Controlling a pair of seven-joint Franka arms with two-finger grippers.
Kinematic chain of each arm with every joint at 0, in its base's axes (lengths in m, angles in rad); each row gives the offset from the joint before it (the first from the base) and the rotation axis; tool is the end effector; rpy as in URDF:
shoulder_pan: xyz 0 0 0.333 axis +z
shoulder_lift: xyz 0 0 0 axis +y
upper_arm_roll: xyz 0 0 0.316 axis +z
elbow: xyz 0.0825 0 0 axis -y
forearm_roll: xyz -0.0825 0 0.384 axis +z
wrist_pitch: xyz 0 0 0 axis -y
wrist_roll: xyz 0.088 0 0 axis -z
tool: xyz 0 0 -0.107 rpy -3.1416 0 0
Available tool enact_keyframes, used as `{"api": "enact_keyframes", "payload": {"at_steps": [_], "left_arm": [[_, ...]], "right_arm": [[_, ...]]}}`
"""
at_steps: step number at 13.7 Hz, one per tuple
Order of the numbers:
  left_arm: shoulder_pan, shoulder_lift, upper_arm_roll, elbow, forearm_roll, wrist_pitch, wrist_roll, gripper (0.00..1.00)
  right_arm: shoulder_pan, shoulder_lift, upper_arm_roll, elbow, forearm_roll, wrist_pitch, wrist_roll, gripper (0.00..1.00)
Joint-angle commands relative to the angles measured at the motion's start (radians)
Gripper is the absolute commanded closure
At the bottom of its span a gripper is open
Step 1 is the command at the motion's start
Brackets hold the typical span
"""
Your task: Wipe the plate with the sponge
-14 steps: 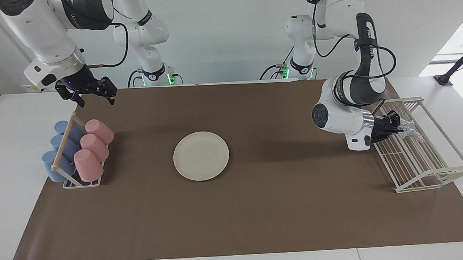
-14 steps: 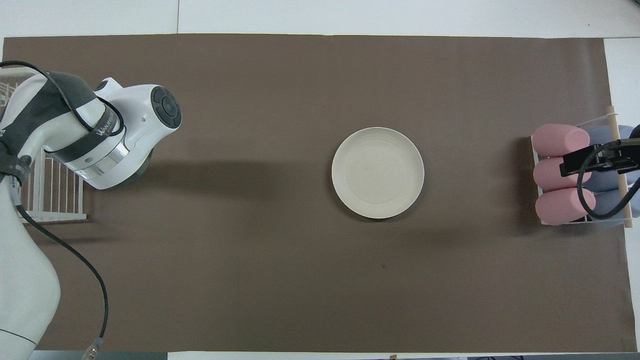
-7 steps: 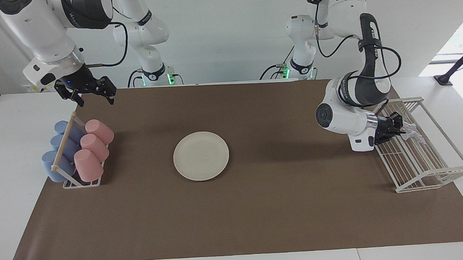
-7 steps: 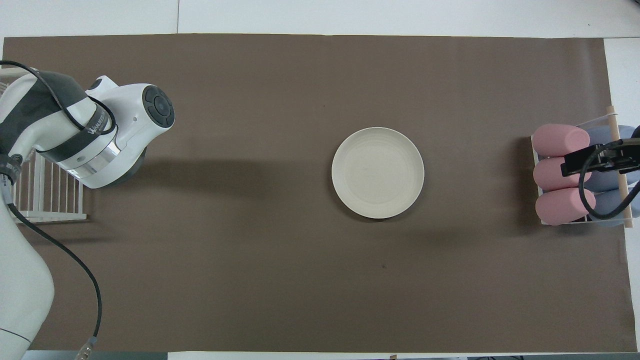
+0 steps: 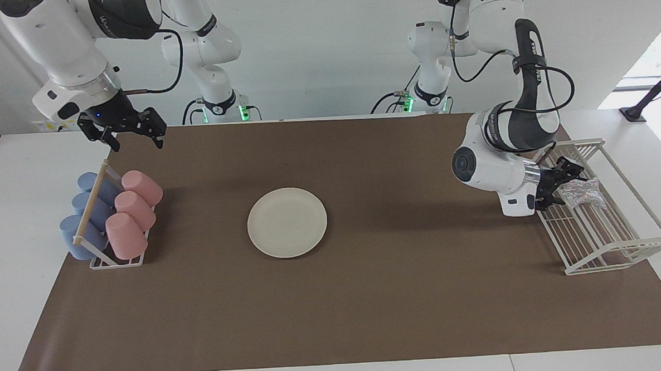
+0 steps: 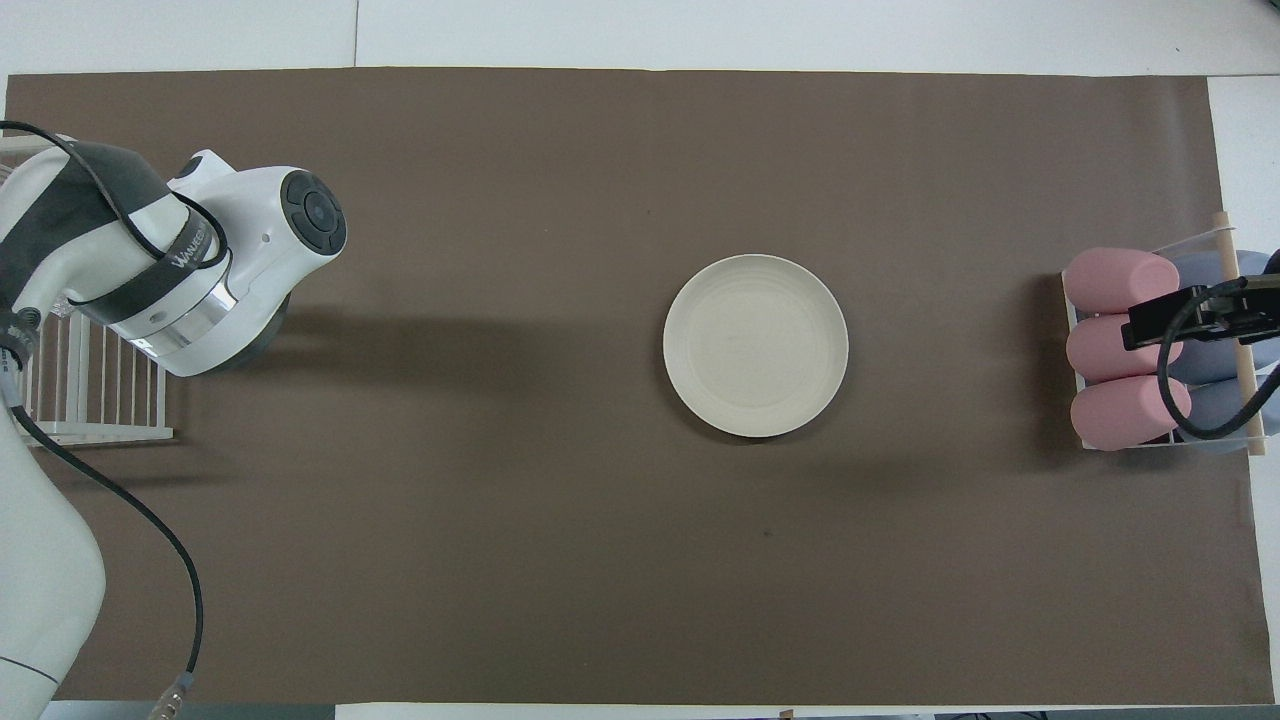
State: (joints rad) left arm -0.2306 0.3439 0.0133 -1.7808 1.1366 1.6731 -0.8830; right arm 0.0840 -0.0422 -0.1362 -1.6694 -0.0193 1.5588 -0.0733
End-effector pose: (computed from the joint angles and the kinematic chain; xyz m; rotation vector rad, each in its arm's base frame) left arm 0.6208 -0.0473 0.3846 -1.9818 -0.2482 -0.2534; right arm 0.5368 -0.0316 0.5999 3.1303 0.0342 -0.1088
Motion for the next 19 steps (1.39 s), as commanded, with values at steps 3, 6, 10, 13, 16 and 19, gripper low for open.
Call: {"api": "enact_keyframes", "payload": {"at_steps": [3, 6, 10, 13, 16, 19], "left_arm": [[0.010, -0.008, -0.006, -0.003, 0.000, 0.017, -0.011, 0.00], [0.051, -0.051, -0.010, 0.073, -0.163, 0.022, 0.028, 0.00], [0.105, -0.127, 0.000, 0.169, -0.537, -0.002, 0.231, 0.00], [0.141, -0.210, 0.000, 0.158, -0.728, -0.052, 0.318, 0.00], [0.178, -0.327, 0.004, 0.136, -0.978, -0.159, 0.461, 0.00], [0.165, -0.426, 0.004, 0.069, -1.087, -0.179, 0.509, 0.00]], "right_arm": [[-0.012, 0.001, 0.006, 0.014, 0.013, -0.008, -0.006, 0.00], [-0.010, 0.001, 0.006, 0.014, 0.012, -0.008, -0.006, 0.00], [-0.012, 0.001, 0.006, 0.016, 0.012, -0.009, -0.006, 0.00], [-0.012, 0.001, 0.006, 0.016, 0.012, -0.009, -0.006, 0.00], [-0.012, 0.001, 0.006, 0.017, 0.012, -0.009, -0.006, 0.00], [-0.012, 0.001, 0.006, 0.017, 0.012, -0.009, -0.006, 0.00]]}}
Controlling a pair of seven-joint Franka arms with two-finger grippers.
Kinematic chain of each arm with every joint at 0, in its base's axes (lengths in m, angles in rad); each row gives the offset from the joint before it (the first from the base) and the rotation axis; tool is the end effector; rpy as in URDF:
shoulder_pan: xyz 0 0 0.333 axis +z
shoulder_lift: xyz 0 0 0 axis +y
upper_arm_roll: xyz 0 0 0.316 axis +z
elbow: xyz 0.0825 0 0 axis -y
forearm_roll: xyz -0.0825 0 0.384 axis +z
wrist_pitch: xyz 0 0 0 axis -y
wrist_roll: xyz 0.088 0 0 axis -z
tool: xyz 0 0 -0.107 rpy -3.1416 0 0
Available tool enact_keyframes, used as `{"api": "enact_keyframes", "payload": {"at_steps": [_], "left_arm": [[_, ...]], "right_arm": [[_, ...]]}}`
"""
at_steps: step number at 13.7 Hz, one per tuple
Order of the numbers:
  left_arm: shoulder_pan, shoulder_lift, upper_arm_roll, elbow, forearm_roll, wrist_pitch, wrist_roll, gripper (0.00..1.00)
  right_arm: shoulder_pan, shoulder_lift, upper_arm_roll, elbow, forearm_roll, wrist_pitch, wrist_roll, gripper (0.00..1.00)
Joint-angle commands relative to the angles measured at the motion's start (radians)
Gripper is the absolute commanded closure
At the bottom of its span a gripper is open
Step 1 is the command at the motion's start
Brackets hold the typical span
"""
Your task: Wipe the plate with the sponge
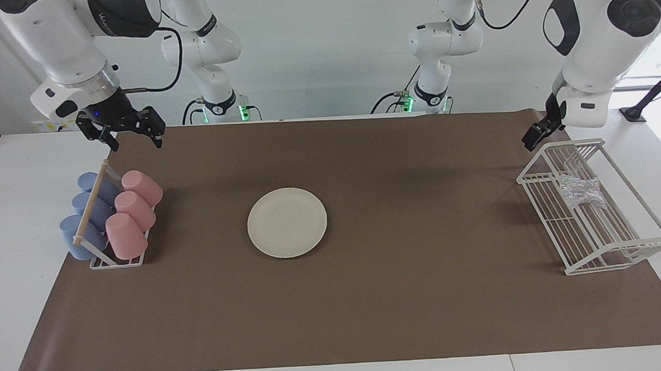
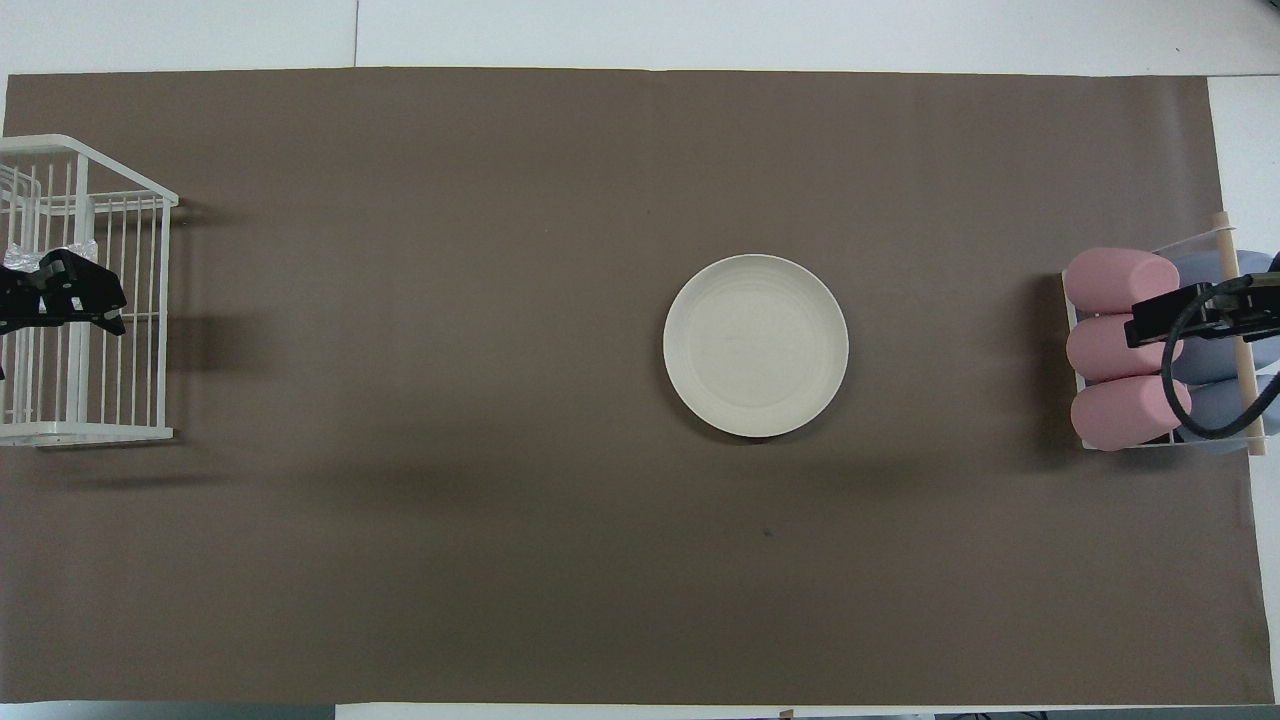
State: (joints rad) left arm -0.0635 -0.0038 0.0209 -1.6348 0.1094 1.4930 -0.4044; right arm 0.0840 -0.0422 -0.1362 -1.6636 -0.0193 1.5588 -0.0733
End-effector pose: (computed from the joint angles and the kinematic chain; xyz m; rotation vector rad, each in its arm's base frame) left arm 0.5421 -0.0107 0.5911 -2.9506 -0.5411 0.1657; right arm 0.5371 -0.0316 0.6027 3.1302 0.0341 -0.0998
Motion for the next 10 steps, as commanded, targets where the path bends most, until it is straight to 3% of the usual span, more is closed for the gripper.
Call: {"api": "enact_keyframes", "payload": {"at_steps": [1, 3, 5, 10], "left_arm": [[-0.018, -0.109, -0.004, -0.092, -0.085, -0.008, 0.030, 0.00], [-0.018, -0.133, -0.001, -0.106, -0.138, -0.008, 0.106, 0.00], [-0.025, -0.087, 0.002, -0.038, -0.143, -0.008, 0.216, 0.00], [-0.078, -0.001, 0.053, 0.101, -0.135, -0.020, 0.208, 0.00]], "right_arm": [[-0.012, 0.001, 0.006, 0.012, 0.012, -0.010, -0.006, 0.00], [-0.012, 0.001, 0.006, 0.012, 0.012, -0.010, -0.006, 0.00], [-0.012, 0.002, 0.006, 0.012, 0.012, -0.010, -0.006, 0.00], [-0.012, 0.001, 0.006, 0.010, 0.012, -0.011, -0.006, 0.00]]}}
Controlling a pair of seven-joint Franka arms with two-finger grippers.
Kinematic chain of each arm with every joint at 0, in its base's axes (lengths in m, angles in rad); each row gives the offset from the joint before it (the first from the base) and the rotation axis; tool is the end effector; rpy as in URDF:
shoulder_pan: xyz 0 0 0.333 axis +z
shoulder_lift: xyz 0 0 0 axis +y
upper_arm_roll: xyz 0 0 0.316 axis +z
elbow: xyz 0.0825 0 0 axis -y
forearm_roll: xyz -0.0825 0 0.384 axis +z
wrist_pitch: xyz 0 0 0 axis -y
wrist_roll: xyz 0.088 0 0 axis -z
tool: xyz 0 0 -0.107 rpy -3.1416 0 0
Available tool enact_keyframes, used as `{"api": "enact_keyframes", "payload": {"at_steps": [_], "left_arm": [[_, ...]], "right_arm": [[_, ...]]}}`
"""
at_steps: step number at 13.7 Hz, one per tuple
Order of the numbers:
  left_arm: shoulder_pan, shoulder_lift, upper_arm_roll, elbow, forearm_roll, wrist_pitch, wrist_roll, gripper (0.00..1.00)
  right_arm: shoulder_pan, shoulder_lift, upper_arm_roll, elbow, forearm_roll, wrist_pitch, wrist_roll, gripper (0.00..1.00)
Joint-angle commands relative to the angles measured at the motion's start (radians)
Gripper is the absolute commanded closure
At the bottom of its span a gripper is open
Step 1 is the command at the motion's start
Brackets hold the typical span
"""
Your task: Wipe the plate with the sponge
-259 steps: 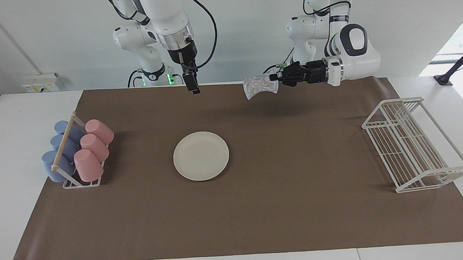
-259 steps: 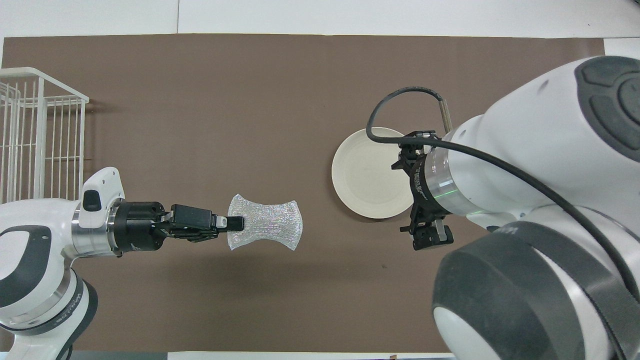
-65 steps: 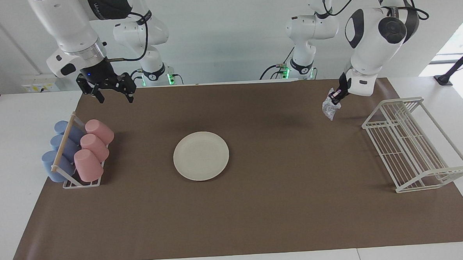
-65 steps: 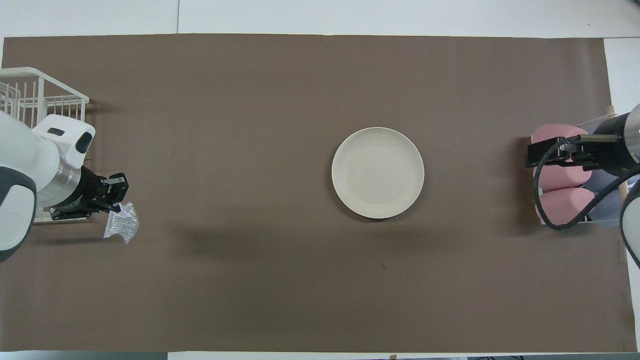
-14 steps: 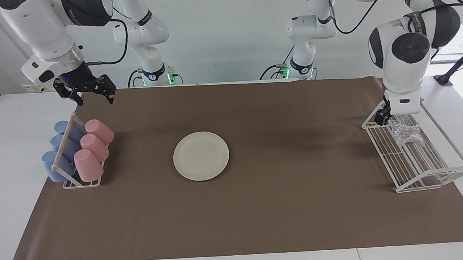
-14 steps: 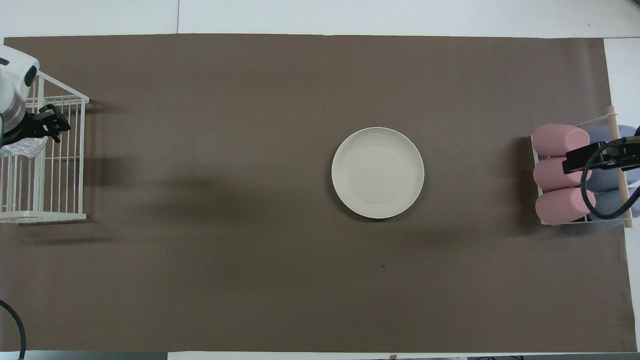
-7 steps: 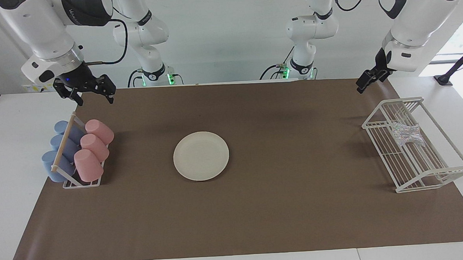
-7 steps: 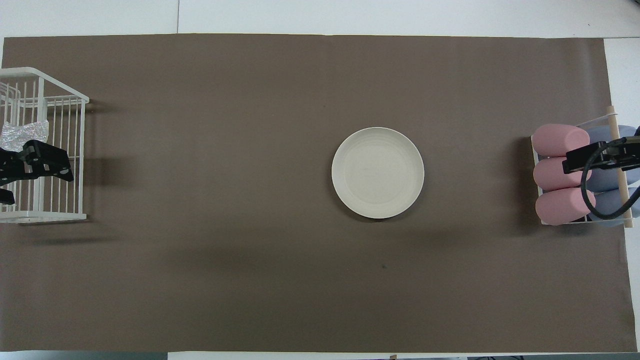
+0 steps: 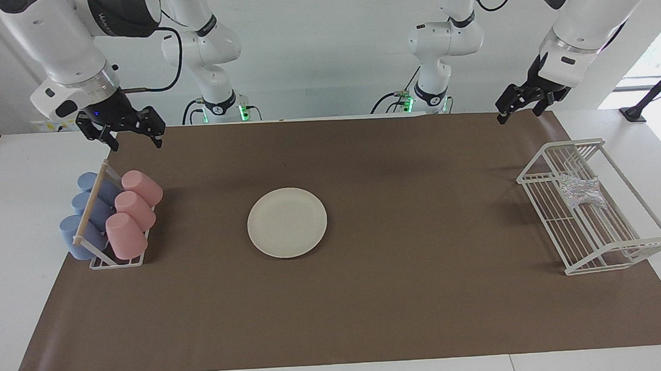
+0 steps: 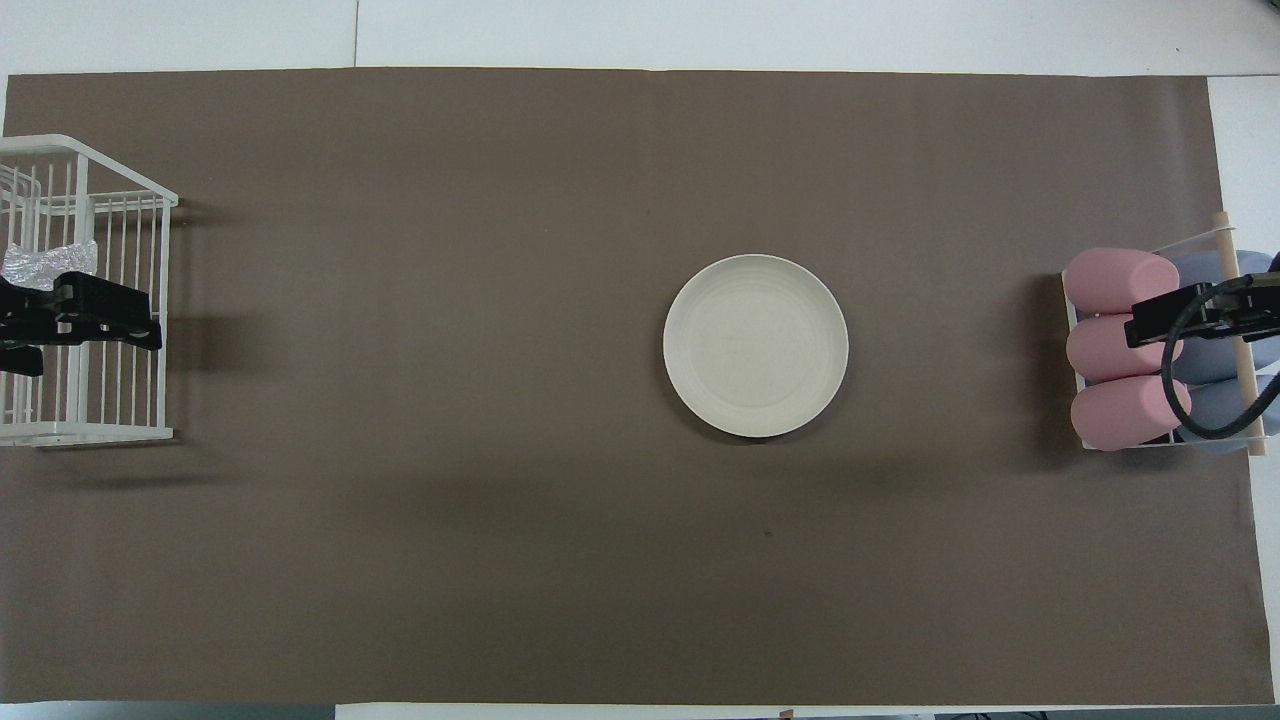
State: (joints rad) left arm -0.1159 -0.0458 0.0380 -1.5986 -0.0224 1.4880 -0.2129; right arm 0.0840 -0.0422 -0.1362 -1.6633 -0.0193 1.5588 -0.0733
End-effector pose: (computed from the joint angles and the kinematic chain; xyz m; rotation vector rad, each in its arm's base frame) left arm 0.5295 -0.0434 0.6294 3.1183 0.2089 -0.1057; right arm 0.5371 -0.0316 0.6028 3.1302 0.0341 -0.0993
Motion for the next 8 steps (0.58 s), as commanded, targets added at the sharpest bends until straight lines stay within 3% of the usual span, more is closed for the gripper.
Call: {"api": "enact_keyframes", "payload": {"at_steps": [1, 8], "left_arm": [[-0.027, 0.043, 0.036, 0.053, -0.002, -0.017, 0.020, 0.00], [-0.031, 0.037, 0.028, 0.026, -0.002, -0.017, 0.040, 0.00]], "right_arm": [[-0.012, 0.001, 0.006, 0.010, 0.012, -0.011, -0.006, 0.00], [-0.004, 0.010, 0.007, 0.034, 0.007, -0.010, -0.005, 0.00]]}}
